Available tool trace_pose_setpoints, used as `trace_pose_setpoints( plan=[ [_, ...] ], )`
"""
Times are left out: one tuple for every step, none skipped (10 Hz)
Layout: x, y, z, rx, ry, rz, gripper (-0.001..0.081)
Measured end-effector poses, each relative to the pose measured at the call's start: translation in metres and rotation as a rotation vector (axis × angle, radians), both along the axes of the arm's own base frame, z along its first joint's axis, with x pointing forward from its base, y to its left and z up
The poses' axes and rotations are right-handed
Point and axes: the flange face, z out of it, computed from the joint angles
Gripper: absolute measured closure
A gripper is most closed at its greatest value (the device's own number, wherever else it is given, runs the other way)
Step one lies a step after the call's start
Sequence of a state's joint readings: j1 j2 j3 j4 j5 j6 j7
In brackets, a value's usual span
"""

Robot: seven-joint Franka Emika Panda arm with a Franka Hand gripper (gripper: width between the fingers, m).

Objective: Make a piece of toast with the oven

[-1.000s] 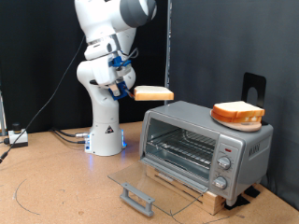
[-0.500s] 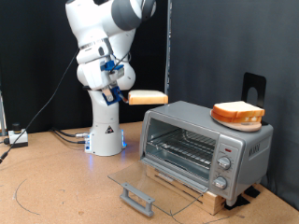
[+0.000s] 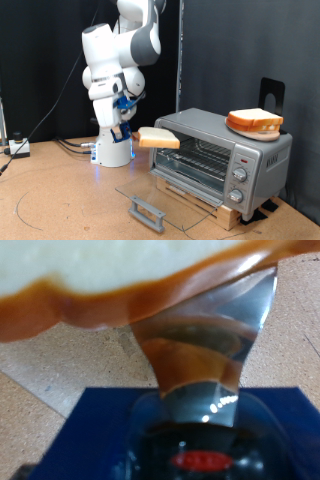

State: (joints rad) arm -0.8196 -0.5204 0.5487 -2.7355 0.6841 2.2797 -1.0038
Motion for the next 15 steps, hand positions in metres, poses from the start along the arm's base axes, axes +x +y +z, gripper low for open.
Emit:
trace_pose_setpoints(
  plan=[
    [0.004,0.001,-0.010,0.007,0.012,0.006,0.0412],
    [0.007,0.005,-0.019,0.019,0.027,0.016,0.0412],
    [0.011,0.009,-0.026,0.027,0.046,0.037,0.0412],
    [0.015,0.015,-0.032,0.015,0.054,0.089,0.0412],
    [0.020,0.022,-0.037,-0.002,0.053,0.142,0.0412],
    [0.024,0.031,-0.041,-0.017,0.046,0.187,0.0412],
    [0.029,0.041,-0.042,-0.034,0.035,0.224,0.0412],
    [0.033,0.052,-0.043,-0.048,0.019,0.266,0.0412],
    [0.036,0.064,-0.042,-0.057,0.009,0.308,0.0412],
    [0.038,0.077,-0.041,-0.063,0.004,0.348,0.0412],
    [0.040,0.089,-0.040,-0.073,0.000,0.391,0.0412],
    [0.040,0.101,-0.038,-0.092,-0.001,0.442,0.0412],
    [0.040,0.113,-0.036,-0.111,-0.002,0.479,0.0412],
    [0.039,0.125,-0.035,-0.133,-0.001,0.512,0.0412],
    [0.037,0.134,-0.035,-0.161,0.004,0.536,0.0412]
  ],
)
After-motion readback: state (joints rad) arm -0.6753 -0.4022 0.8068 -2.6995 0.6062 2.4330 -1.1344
